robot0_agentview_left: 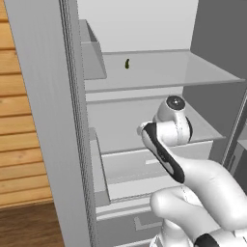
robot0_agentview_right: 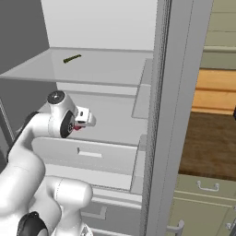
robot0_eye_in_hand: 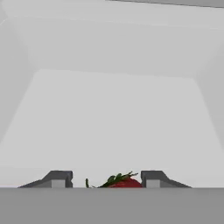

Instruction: Take the strawberry from the fridge and place it on top of the pancake, located on the dining counter.

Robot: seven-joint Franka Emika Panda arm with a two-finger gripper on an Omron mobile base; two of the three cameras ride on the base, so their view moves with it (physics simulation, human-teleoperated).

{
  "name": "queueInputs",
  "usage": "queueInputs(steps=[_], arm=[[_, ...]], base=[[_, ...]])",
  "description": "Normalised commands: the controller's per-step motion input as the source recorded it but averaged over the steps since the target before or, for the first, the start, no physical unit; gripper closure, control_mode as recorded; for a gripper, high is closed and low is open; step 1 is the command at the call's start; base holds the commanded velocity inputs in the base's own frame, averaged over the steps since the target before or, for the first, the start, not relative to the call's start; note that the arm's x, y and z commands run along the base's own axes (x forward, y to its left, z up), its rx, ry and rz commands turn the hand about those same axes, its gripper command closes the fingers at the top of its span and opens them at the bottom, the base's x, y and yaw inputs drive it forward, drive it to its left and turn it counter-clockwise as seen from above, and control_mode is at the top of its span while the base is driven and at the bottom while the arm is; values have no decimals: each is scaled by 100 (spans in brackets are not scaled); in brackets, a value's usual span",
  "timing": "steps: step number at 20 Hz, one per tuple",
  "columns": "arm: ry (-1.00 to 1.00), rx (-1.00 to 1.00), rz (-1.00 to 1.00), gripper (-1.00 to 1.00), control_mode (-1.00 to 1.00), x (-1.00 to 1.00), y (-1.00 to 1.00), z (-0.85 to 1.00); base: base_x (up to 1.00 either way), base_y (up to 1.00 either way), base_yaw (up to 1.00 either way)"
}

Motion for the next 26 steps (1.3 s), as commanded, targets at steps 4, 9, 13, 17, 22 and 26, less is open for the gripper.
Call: queueInputs(steps=[4,9,13,17,22,26], arm=[[17,0,0,100,-100,-53,1,100],[25,0,-1,100,-100,-98,3,74],[13,1,-2,100,-100,-100,0,29],[-6,0,0,100,-100,-100,0,16],[-37,-3,0,100,-100,-90,0,0],[-20,0,-3,100,-100,-8,-22,0]], base=[[0,0,0],[0,0,0],[0,0,0],[0,0,0],[0,0,0],[0,0,0]])
